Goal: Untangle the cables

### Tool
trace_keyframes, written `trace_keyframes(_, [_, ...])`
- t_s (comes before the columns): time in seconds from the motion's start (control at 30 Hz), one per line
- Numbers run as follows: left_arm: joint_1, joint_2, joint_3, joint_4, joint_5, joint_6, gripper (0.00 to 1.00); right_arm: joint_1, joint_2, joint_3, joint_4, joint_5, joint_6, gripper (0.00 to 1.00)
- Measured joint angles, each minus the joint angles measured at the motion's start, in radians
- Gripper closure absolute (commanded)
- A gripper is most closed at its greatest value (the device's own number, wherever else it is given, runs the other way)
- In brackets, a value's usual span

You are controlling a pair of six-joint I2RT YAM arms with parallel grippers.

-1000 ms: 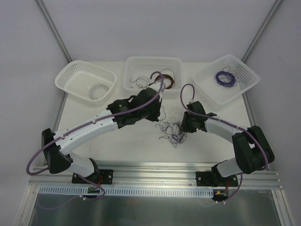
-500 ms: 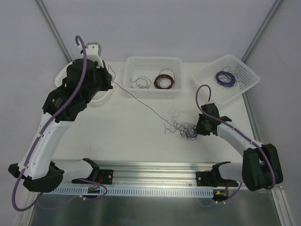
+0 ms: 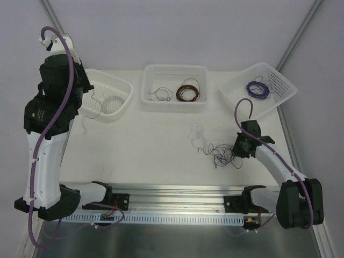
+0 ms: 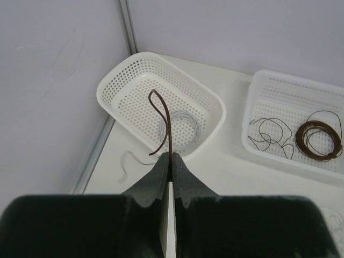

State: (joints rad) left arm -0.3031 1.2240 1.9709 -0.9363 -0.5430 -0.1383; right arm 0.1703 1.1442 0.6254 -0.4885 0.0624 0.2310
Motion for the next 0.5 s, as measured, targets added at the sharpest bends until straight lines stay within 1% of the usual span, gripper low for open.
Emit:
trace_keyframes(0.07, [0.004,0.009,0.021,-0.006,0.001,0.006,1.00,-0.015,-0.005,-0.003,-0.006,-0.007,-0.008,0.92])
trace_keyframes(0.13, [0.006,0.018,0.039,-0.013,0.032,0.009,1.00,-0.023,-0.010,-0.003,-0.008,-0.018,-0.013,0.87])
trace_keyframes(0.27, [0.010,0.044,0.076,-0.016,0.147,0.008,1.00,-0.025,-0.024,-0.003,-0.010,-0.061,-0.026,0.73])
trace_keyframes(0.3, [0.010,0.054,0.090,-0.016,0.179,0.006,1.00,-0.025,-0.027,-0.003,-0.010,-0.078,-0.031,0.64])
trace_keyframes(0.37, [0.010,0.076,0.119,-0.013,0.230,0.001,1.00,-0.025,-0.036,-0.003,-0.013,-0.109,-0.042,0.54])
trace_keyframes(0.4, [0.010,0.092,0.145,-0.017,0.253,0.000,1.00,-0.025,-0.043,-0.003,-0.016,-0.126,-0.048,0.45])
trace_keyframes(0.47, [0.010,0.127,0.208,-0.015,0.289,-0.002,1.00,-0.025,-0.062,-0.001,-0.026,-0.158,-0.063,0.36])
trace_keyframes(0.5, [0.010,0.145,0.237,-0.011,0.305,-0.003,1.00,-0.025,-0.075,0.001,-0.032,-0.172,-0.069,0.27])
